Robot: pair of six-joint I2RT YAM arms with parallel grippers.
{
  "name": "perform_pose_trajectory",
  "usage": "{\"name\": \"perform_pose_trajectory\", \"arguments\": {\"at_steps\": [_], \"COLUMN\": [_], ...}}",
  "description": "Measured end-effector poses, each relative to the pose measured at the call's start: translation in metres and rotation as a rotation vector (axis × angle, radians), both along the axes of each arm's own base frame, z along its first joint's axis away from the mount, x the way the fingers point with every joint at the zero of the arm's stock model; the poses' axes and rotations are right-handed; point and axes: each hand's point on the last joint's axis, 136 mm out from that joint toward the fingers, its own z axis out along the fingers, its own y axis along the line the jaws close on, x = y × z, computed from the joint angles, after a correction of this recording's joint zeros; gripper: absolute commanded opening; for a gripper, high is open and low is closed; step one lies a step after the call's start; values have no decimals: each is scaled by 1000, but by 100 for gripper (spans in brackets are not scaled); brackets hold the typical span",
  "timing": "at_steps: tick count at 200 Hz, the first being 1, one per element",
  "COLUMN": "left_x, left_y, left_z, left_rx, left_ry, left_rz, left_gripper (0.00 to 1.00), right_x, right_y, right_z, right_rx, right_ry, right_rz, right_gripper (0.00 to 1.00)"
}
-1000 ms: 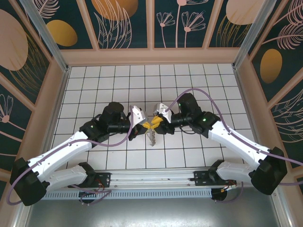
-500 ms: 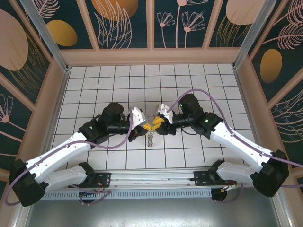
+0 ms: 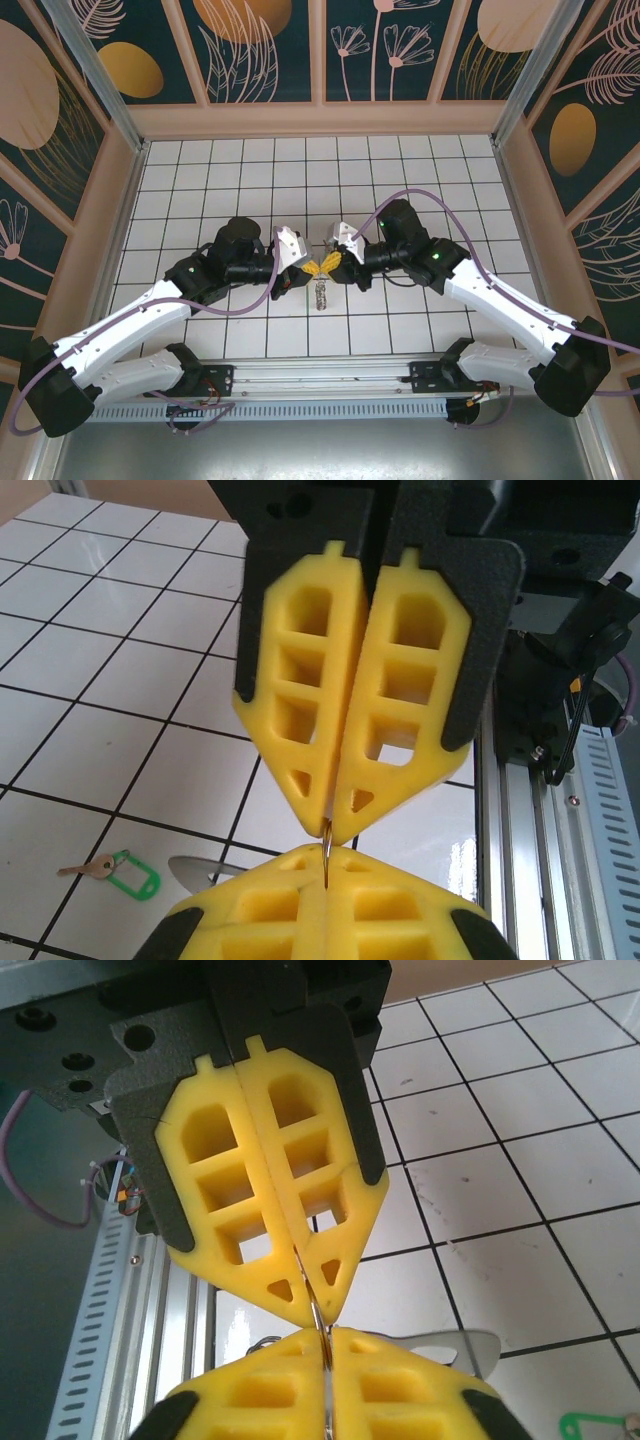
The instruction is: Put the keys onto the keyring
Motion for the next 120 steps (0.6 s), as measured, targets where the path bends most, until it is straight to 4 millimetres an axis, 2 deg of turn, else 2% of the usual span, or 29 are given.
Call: {"name": "perform_pose_trajectory", "arguments": {"at_steps": [41, 71, 85, 105, 120], "left_x": [-1, -3, -3, -4, -4], "left_y": [0, 0, 0, 0, 0], "left_z": [2, 2, 2, 2, 3], "left_rx": [-4, -7, -9, -8, -9], "left_ry": [-2, 1, 2, 3, 4], "left_rz": [-3, -12, -15, -15, -17], "left_gripper": [0, 0, 0, 0, 0], "right_x": [-2, -3, -4, -5, -7], "right_y": [0, 1, 1, 1, 1], "right_z": [0, 0, 0, 0, 0], "right_rx": [2, 1, 1, -1, -1], "right_ry": [2, 4, 4, 2, 0], "right_rz": [8, 12, 14, 20, 24], "right_gripper": [11, 12, 10, 0, 0]}}
